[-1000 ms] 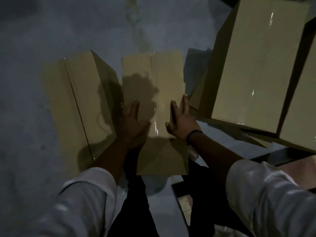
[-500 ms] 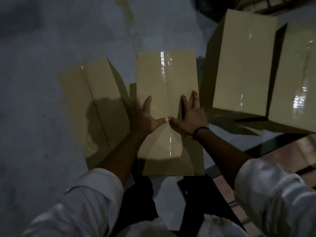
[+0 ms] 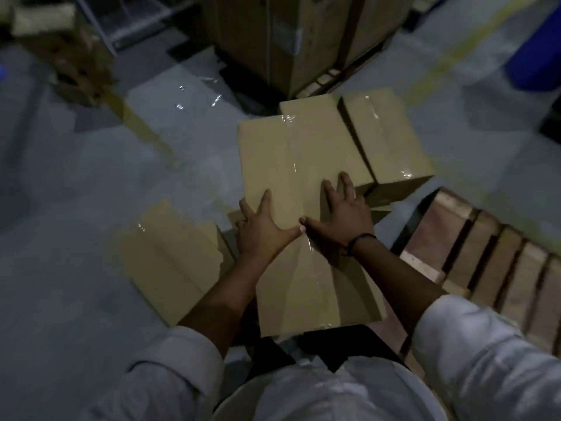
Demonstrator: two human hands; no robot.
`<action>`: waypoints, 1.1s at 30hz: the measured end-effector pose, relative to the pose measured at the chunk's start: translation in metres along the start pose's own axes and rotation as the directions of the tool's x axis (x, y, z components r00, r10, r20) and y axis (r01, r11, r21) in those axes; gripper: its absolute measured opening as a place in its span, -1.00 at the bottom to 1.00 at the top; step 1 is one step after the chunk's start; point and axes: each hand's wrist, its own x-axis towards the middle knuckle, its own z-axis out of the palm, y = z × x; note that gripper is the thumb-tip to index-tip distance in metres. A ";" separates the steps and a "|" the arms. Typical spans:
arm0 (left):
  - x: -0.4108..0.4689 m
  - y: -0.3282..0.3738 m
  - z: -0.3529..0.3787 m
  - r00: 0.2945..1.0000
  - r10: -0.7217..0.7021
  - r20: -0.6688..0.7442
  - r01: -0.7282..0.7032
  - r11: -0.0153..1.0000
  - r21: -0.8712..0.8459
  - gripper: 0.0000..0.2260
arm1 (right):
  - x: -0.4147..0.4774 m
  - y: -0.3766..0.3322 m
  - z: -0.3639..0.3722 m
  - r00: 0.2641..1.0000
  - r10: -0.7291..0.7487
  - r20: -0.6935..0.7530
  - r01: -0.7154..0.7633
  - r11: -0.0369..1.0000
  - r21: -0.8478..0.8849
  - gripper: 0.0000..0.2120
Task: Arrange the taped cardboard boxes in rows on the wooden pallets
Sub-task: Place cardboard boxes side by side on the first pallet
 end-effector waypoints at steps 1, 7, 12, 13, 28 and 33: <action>-0.008 0.009 -0.001 1.000 0.029 -0.001 -0.029 0.999 0.025 0.06 | -0.010 0.006 -0.009 0.999 0.030 -0.018 -0.030 1.000 0.010 0.07; -0.052 0.060 0.015 0.985 0.168 0.041 -0.172 0.979 0.113 0.08 | -0.075 0.059 -0.039 0.985 0.165 -0.055 -0.158 0.980 0.117 0.09; -0.110 0.109 0.056 0.951 0.283 0.127 -0.304 0.932 0.198 0.15 | -0.144 0.131 -0.052 0.964 0.263 -0.042 -0.251 0.948 0.197 0.12; -0.122 0.122 0.069 0.940 0.304 0.153 -0.331 0.921 0.207 0.16 | -0.160 0.150 -0.054 0.955 0.294 -0.048 -0.278 0.937 0.212 0.13; -0.267 0.291 0.221 0.748 0.500 0.437 -0.622 0.757 0.198 0.19 | -0.316 0.383 -0.077 0.826 0.564 -0.016 -0.541 0.801 0.255 0.19; -0.248 0.333 0.252 0.705 0.518 0.485 -0.664 0.721 0.196 0.22 | -0.299 0.431 -0.077 0.788 0.613 0.053 -0.600 0.746 0.289 0.24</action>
